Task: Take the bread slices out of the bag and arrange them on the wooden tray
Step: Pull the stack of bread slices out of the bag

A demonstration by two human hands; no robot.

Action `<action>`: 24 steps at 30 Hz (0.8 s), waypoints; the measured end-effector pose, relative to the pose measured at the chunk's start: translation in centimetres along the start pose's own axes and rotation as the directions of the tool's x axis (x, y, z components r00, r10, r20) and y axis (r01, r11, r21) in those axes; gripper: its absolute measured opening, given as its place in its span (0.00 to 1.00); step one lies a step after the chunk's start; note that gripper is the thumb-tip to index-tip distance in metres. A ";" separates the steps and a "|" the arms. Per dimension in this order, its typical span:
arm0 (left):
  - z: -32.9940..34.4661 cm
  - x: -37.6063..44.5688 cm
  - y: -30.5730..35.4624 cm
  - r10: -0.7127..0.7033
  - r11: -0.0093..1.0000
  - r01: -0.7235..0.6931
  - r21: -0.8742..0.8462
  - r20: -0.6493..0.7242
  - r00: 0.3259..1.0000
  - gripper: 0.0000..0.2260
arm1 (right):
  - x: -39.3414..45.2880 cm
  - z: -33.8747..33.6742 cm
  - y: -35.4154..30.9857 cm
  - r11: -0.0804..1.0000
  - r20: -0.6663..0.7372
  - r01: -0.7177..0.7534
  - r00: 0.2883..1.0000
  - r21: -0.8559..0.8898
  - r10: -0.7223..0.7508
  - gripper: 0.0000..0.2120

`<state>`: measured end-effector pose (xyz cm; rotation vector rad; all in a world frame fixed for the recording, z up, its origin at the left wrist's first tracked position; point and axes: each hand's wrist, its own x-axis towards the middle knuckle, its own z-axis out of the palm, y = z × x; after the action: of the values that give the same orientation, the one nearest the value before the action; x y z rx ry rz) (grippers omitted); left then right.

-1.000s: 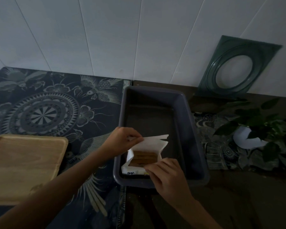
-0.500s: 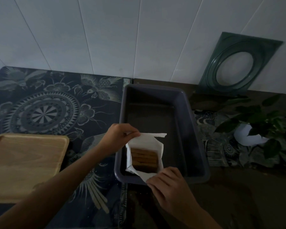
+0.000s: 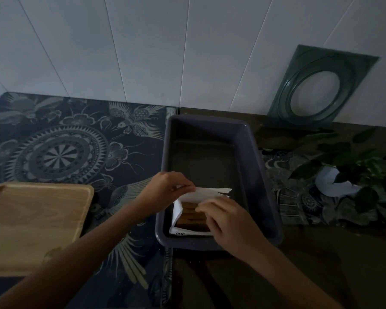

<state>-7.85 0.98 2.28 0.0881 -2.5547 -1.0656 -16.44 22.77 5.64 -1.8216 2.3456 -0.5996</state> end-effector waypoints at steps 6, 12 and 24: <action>0.1 0.1 0.0 0.018 1.000 -0.018 -0.005 -0.013 1.000 0.07 | 4.4 0.2 -0.7 0.998 0.249 0.002 0.968 -0.065 0.015 0.17; 0.1 -0.2 -0.6 0.014 1.000 -0.013 0.022 -0.033 0.999 0.06 | 7.0 3.5 -1.1 0.944 0.514 0.028 0.844 -0.328 0.154 0.17; 0.0 0.0 -0.7 -0.007 1.000 0.006 -0.019 -0.055 0.998 0.07 | 7.3 8.1 -0.6 0.858 0.628 -0.056 0.657 -0.511 0.417 0.40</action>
<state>-7.96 0.51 1.80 0.1191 -2.4969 -1.0742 -15.22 13.78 -0.47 -1.4102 2.1480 0.6746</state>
